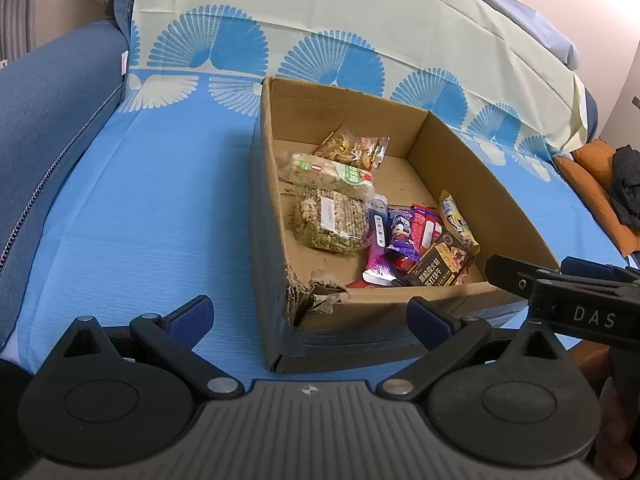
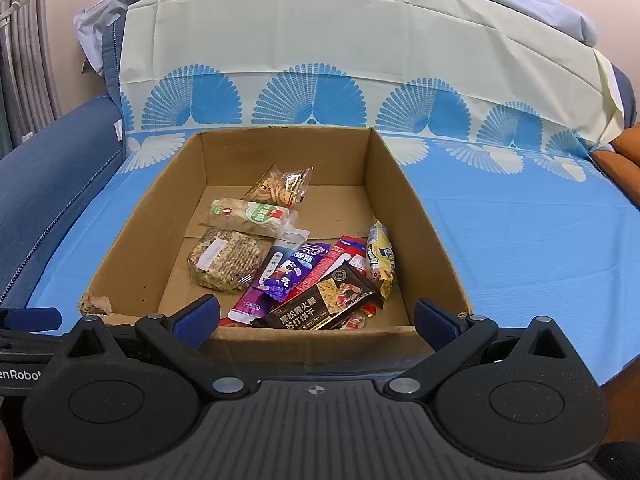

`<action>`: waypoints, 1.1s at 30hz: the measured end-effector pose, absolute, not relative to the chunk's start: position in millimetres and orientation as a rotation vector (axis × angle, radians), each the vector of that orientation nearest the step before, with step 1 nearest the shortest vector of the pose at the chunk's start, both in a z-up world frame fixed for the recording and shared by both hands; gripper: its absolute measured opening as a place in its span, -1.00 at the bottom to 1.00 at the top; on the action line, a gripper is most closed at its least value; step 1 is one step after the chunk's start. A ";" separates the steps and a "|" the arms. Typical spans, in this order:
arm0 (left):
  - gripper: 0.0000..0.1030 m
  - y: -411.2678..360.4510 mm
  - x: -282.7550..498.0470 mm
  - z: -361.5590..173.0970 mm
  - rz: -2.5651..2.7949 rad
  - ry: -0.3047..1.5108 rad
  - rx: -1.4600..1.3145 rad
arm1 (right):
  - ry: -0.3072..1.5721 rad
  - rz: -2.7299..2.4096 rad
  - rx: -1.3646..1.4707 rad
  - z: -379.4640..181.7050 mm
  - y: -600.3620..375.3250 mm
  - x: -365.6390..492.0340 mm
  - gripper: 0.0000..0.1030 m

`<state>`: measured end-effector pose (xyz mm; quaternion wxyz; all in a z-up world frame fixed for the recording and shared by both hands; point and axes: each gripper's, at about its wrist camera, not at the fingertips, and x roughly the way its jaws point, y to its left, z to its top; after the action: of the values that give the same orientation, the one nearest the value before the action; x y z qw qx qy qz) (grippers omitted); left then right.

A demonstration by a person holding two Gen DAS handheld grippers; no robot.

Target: Organize snacks

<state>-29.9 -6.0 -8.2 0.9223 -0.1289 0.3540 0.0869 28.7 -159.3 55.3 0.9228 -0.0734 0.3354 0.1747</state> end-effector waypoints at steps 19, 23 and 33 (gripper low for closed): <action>0.99 -6.0 -29.8 -8.9 0.176 0.725 -0.264 | 0.689 0.356 -0.154 54.8 -159.2 28.6 0.99; 0.99 -5.4 -30.1 -10.2 0.174 0.724 -0.262 | 0.689 0.355 -0.155 54.4 -158.8 28.3 0.99; 0.99 -6.5 -29.5 -11.4 0.172 0.720 -0.260 | 0.690 0.354 -0.156 54.8 -158.7 28.3 0.99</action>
<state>-29.5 -6.5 -11.4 0.9241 -0.1268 0.3508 0.0836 28.3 -158.7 54.8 0.9228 -0.0760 0.3359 0.1726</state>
